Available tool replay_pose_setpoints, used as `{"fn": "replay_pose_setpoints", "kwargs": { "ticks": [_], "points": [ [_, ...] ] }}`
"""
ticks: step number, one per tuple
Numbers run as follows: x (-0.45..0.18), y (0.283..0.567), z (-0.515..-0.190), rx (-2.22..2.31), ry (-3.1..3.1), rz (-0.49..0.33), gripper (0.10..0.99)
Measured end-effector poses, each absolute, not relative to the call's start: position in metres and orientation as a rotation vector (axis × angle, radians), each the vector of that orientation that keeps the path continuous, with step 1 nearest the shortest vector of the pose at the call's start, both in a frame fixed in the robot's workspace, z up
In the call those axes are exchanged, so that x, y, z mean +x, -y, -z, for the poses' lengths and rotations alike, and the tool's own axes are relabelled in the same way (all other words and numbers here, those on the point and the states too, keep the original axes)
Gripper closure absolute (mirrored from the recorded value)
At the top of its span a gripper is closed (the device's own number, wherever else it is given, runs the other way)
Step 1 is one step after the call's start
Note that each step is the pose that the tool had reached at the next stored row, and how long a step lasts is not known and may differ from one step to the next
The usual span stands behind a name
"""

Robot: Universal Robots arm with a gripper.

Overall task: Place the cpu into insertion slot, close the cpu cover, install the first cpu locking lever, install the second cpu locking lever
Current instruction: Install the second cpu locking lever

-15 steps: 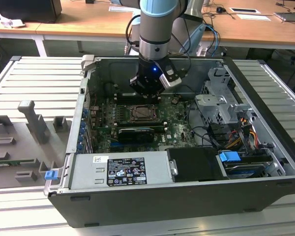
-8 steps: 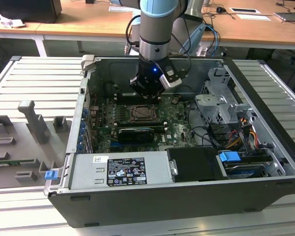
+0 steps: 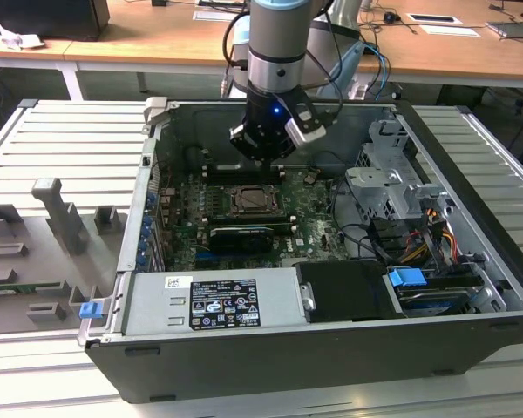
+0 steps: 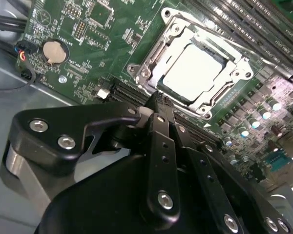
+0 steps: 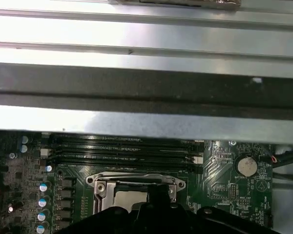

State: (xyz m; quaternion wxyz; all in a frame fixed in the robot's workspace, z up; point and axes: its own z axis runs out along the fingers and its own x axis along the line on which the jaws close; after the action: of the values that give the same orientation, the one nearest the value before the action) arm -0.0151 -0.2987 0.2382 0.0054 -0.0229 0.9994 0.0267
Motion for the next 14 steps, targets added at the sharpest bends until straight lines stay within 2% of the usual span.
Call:
{"fn": "replay_pose_setpoints", "kwargs": {
  "ticks": [14],
  "points": [
    [-0.015, 0.317, -0.247, -0.072, -3.129, -0.084, 0.980]
  ]
}}
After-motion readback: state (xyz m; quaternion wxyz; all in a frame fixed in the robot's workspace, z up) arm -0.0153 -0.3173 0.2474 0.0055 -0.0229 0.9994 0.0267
